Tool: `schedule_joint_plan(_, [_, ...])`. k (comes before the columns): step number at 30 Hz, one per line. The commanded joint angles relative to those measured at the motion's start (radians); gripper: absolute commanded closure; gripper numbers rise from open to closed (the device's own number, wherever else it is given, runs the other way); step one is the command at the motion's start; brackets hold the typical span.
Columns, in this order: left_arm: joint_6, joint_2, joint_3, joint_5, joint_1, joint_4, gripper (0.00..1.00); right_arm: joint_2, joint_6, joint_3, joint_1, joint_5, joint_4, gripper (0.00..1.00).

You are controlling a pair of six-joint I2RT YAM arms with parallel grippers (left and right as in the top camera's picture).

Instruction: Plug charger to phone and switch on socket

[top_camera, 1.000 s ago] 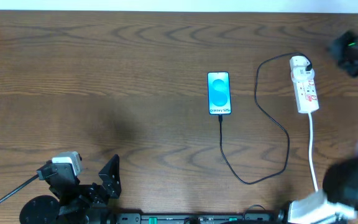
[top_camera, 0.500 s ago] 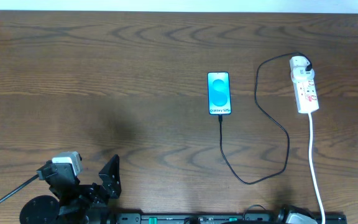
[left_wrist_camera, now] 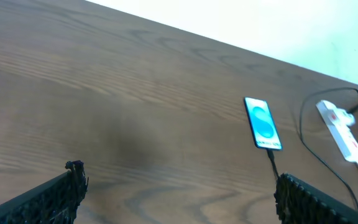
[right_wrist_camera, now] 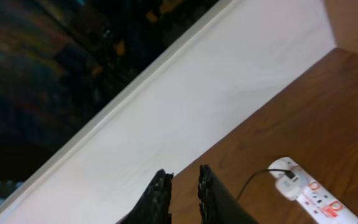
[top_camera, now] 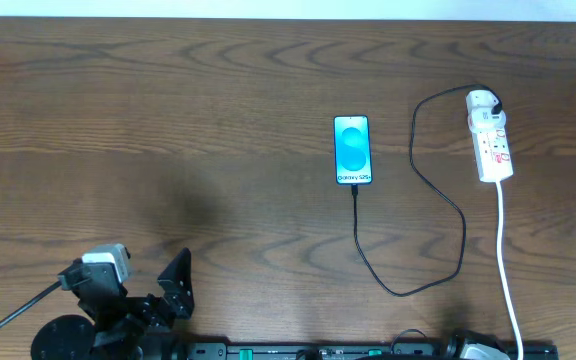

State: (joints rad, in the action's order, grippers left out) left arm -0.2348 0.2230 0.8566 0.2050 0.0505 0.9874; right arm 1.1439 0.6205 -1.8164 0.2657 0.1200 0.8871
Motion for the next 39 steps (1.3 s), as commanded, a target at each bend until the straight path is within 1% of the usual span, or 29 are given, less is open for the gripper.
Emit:
schedule_joint_plan(1, [0.010,-0.052,0.003,0.005,-0.051,0.000,0.02,-0.034,-0.002,0.004,-0.042,0.004,-0.005,0.85])
schedule_joint_plan(4, [0.010,-0.114,0.003,0.005,-0.056,0.000,0.01,-0.061,-0.002,0.004,-0.066,-0.040,-0.003,0.86])
schedule_joint_plan(9, [0.010,-0.218,0.003,0.005,-0.056,0.000,0.02,-0.110,-0.009,0.004,-0.078,-0.050,0.000,0.88])
schedule_joint_plan(14, [0.010,-0.220,0.009,0.005,-0.050,0.029,0.01,-0.165,-0.008,0.005,-0.078,-0.050,0.004,0.90])
schedule_joint_plan(22, [0.010,-0.220,0.008,0.005,-0.049,0.186,0.02,-0.256,-0.008,0.005,-0.078,-0.045,0.021,0.93])
schedule_joint_plan(28, [0.009,-0.220,0.008,0.006,-0.049,0.190,0.02,-0.307,-0.008,0.005,-0.078,-0.046,0.021,0.93])
schedule_joint_plan(30, [0.010,-0.220,0.008,0.023,-0.049,0.166,0.01,-0.316,-0.008,0.005,-0.078,-0.046,0.021,0.92])
schedule_joint_plan(34, [0.010,-0.220,0.000,-0.043,-0.050,0.076,0.02,-0.328,-0.008,0.005,-0.078,-0.046,0.021,0.92])
schedule_joint_plan(39, [0.010,-0.220,-0.066,-0.050,-0.050,-0.088,0.02,-0.328,-0.008,0.005,-0.078,-0.046,0.021,0.91])
